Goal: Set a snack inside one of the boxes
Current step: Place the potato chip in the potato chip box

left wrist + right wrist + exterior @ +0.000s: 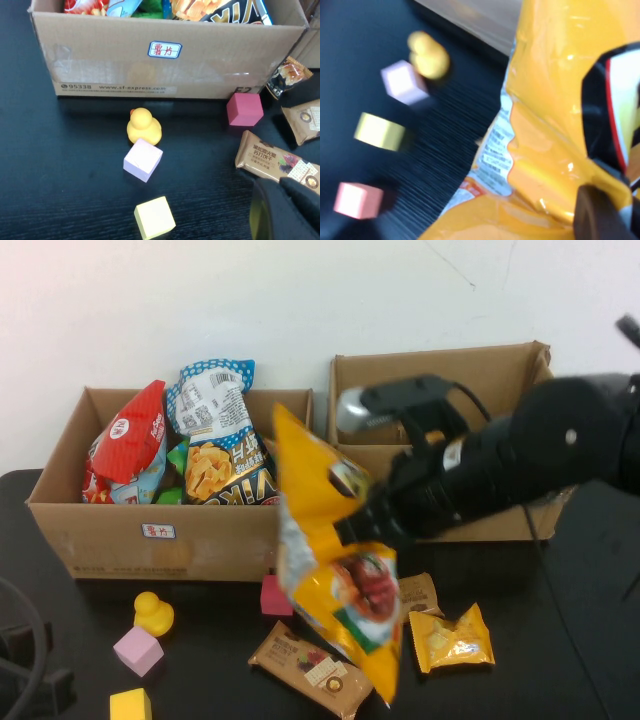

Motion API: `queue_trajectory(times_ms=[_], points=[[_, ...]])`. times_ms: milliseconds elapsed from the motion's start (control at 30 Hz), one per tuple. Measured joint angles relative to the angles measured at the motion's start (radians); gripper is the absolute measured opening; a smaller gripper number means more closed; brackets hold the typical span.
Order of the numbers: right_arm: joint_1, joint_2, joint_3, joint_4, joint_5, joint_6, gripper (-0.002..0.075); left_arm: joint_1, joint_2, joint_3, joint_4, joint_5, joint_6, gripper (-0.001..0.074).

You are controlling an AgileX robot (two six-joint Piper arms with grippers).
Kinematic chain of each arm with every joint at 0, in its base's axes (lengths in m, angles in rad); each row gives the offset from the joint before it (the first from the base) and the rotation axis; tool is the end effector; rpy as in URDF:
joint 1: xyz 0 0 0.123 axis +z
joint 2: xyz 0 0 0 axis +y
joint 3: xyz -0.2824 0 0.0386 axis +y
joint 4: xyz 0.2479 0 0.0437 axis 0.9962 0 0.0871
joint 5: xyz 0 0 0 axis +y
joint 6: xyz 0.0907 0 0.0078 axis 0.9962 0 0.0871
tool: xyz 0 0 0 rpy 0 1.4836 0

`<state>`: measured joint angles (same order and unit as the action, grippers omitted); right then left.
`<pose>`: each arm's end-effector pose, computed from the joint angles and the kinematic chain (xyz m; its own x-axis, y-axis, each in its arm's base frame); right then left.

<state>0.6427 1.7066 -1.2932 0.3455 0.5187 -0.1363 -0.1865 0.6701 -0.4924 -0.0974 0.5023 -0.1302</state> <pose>0.2968 0.2414 0.2724 -0.6899 -0.3123 -0.6531 -0.5762 0.7831 0.2342 0.1268 -0.0283 0.2771 -0.5825 -0.1076 -0.8057 0.1011 0.9739 -0.2032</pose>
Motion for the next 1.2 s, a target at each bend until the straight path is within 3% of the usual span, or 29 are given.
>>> queue_trajectory(times_ms=[133,233,467,700,900,1200], points=[[0.002,0.0,-0.066,0.128,-0.064,-0.25,0.0006,0.0,0.0,0.0,0.0,-0.002,0.0,-0.0002],[0.006,0.002,-0.103,0.19,-0.216,-0.414,0.0006,0.0,0.0,0.0,0.0,-0.005,0.0,-0.0002],[0.006,0.155,-0.236,0.232,-0.484,-0.575,0.0002,0.0,0.0,0.0,0.0,-0.019,0.0,-0.0002],[0.023,0.412,-0.549,0.236,-0.432,-0.731,0.0005,0.0,0.0,0.0,0.0,-0.047,0.0,-0.0002],[0.041,0.592,-0.819,0.236,-0.228,-0.813,0.006,0.0,0.0,0.0,0.0,-0.049,0.0,-0.0002],[0.041,0.647,-0.87,0.236,-0.171,-0.797,0.0068,0.0,0.0,0.0,-0.002,-0.042,0.0,-0.0002]])
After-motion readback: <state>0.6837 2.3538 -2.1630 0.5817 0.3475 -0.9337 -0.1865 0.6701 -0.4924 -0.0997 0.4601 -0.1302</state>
